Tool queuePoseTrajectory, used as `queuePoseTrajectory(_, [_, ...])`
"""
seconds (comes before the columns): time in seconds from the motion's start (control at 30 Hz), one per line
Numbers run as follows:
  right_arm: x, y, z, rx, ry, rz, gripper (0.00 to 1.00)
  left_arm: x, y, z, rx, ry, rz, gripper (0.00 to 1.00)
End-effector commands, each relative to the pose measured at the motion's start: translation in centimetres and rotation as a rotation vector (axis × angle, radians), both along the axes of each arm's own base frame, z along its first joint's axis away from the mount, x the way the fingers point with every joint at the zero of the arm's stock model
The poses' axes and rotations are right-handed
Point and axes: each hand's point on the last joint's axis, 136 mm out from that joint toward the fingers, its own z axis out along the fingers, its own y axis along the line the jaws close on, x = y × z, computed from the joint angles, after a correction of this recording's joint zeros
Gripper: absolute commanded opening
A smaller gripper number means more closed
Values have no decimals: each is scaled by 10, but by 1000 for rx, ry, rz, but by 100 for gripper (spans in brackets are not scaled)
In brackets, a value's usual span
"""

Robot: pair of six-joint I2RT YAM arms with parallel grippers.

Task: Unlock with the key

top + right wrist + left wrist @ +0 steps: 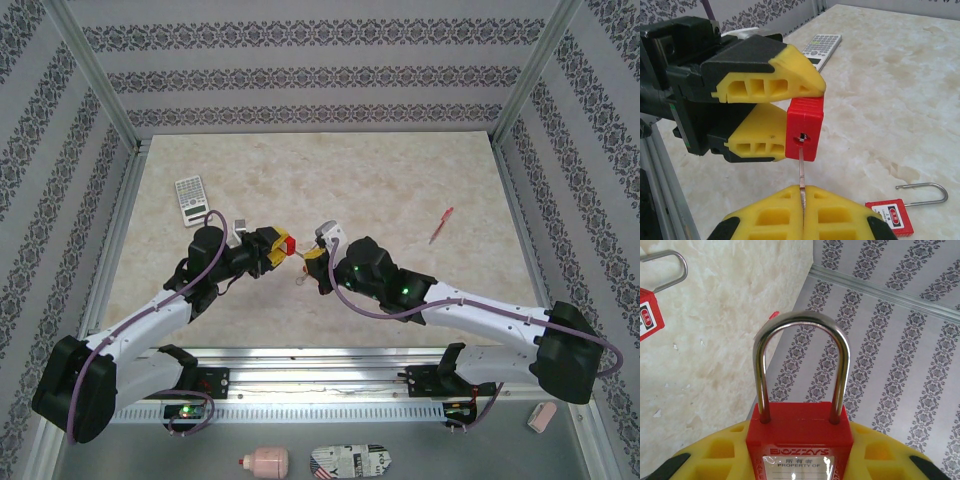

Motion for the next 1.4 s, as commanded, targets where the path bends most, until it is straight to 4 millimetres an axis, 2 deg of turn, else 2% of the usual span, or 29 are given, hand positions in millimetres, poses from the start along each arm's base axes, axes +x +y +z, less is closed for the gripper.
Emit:
queuePoseTrajectory(0.0, [1, 2, 0, 14, -2, -15, 0, 5, 1, 23, -10, -67, 3, 0])
queuePoseTrajectory(0.7, [5, 5, 15, 35, -25, -12, 0, 3, 2, 12, 27, -57, -3, 0])
queuePoseTrajectory(1.37, [7, 12, 22, 59, -22, -6, 0, 0, 5, 2, 68, -50, -5, 0])
